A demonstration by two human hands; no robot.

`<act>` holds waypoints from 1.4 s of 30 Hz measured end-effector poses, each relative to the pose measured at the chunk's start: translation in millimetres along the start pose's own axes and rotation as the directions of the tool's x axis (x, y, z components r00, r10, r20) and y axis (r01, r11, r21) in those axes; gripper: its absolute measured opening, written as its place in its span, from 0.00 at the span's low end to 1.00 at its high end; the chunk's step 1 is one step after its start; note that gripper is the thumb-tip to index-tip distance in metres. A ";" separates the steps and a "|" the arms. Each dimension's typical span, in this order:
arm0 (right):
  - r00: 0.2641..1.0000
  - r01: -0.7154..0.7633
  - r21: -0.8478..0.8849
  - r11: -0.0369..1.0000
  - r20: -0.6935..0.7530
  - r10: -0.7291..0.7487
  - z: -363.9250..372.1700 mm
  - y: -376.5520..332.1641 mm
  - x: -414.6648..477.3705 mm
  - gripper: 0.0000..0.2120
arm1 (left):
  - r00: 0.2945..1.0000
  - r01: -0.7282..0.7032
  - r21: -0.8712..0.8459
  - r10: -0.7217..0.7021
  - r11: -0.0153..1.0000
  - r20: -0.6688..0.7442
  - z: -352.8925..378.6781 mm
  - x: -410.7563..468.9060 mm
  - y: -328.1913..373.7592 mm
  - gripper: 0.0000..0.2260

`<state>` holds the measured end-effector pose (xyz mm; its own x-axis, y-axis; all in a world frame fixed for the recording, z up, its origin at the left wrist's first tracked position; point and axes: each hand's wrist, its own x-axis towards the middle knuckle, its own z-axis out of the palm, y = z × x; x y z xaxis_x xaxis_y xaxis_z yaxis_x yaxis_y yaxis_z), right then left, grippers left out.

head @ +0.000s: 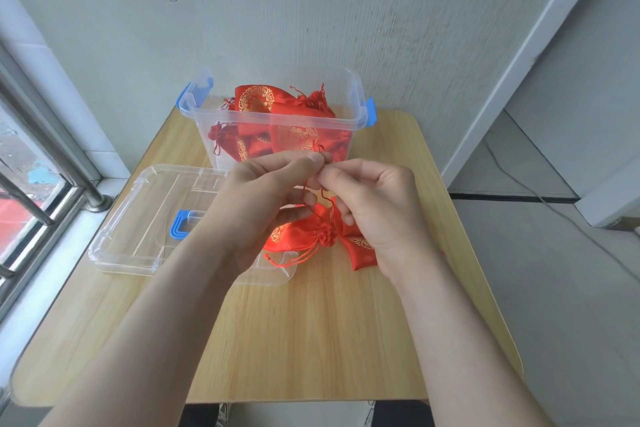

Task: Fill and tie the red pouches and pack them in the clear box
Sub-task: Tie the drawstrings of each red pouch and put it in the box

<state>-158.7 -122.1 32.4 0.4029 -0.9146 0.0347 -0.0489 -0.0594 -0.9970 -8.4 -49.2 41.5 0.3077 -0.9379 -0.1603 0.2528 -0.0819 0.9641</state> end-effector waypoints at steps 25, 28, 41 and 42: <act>0.864 0.478 -0.519 0.709 0.133 -0.486 -16.5 6.0 7.7 0.03 | 0.987 -0.147 0.444 0.158 0.884 0.012 -10.6 3.9 -7.4 0.12; 0.876 0.462 -0.486 0.742 0.121 -0.466 -15.1 5.1 6.6 0.03 | 0.978 -0.199 0.501 0.199 0.842 0.054 -10.5 4.0 -7.7 0.12; 0.858 0.499 -0.544 0.675 0.200 -0.473 -15.2 -3.0 2.6 0.06 | 0.959 -0.274 0.590 0.166 0.760 0.231 -17.3 2.5 -6.1 0.14; 0.844 0.512 -0.554 0.657 0.183 -0.504 -14.5 -3.4 2.9 0.05 | 0.963 -0.253 0.573 0.145 0.779 0.227 -16.6 1.7 -5.3 0.14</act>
<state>-170.6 -130.4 36.8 0.5324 -0.6686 0.5192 -0.3315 -0.7290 -0.5988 5.9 -44.8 32.6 0.1244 -0.9917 0.0338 -0.4066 -0.0198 0.9134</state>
